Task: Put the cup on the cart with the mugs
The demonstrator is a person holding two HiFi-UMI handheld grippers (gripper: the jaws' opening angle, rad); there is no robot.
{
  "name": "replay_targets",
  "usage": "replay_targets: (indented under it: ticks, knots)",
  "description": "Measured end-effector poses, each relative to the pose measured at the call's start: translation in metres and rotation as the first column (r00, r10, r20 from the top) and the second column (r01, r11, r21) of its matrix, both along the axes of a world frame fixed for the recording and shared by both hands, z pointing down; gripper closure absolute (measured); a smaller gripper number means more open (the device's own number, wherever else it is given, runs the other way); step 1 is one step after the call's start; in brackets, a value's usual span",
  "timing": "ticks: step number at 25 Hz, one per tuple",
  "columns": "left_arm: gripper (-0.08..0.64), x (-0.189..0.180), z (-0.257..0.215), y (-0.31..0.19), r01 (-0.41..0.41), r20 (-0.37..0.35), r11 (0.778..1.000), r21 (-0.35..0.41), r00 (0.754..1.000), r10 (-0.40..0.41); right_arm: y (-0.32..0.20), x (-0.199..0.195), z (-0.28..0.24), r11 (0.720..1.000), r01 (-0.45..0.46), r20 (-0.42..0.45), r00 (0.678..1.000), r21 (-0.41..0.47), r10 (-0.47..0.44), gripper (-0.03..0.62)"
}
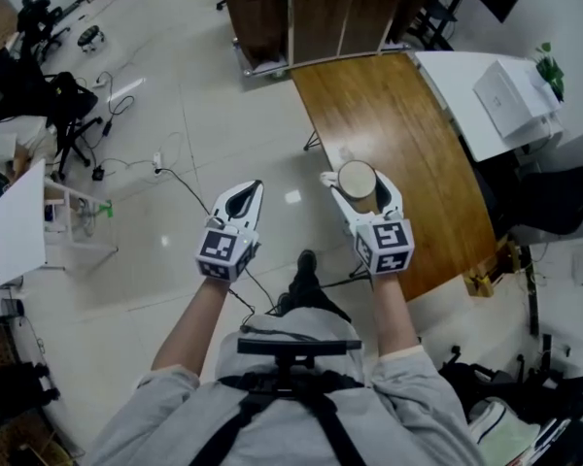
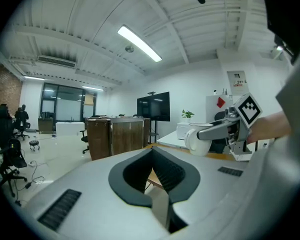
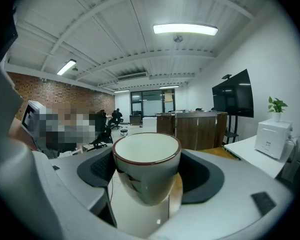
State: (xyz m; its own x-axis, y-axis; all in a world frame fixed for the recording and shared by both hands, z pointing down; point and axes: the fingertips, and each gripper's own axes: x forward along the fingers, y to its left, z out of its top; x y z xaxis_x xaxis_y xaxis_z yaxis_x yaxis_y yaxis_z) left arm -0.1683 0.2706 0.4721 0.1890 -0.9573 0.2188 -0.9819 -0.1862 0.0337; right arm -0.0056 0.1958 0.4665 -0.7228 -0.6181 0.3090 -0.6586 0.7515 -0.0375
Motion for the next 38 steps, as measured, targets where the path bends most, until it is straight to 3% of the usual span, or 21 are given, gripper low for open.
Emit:
replay_targets:
  ticks: [10, 17, 27, 38]
  knots:
    - [0.556, -0.046, -0.019, -0.100, 0.065, -0.014, 0.998, 0.018, 0.998, -0.065, -0.100, -0.047, -0.005, 0.998, 0.062, 0.008, 0.998, -0.006, -0.062, 0.202]
    - [0.556, -0.072, -0.038, -0.153, 0.083, 0.024, 0.996, 0.042, 0.996, -0.084, -0.152, -0.083, -0.014, 0.995, 0.104, 0.020, 0.994, 0.002, -0.104, 0.202]
    - [0.556, -0.138, -0.032, -0.236, 0.025, 0.018, 0.999, 0.036, 1.000, -0.026, -0.232, -0.148, -0.010, 0.998, 0.064, 0.015, 0.998, 0.006, -0.064, 0.202]
    - [0.556, -0.262, -0.043, -0.317, -0.102, -0.018, 0.994, 0.042, 0.995, 0.103, -0.307, -0.256, -0.011, 0.999, -0.040, -0.007, 0.999, 0.022, 0.040, 0.202]
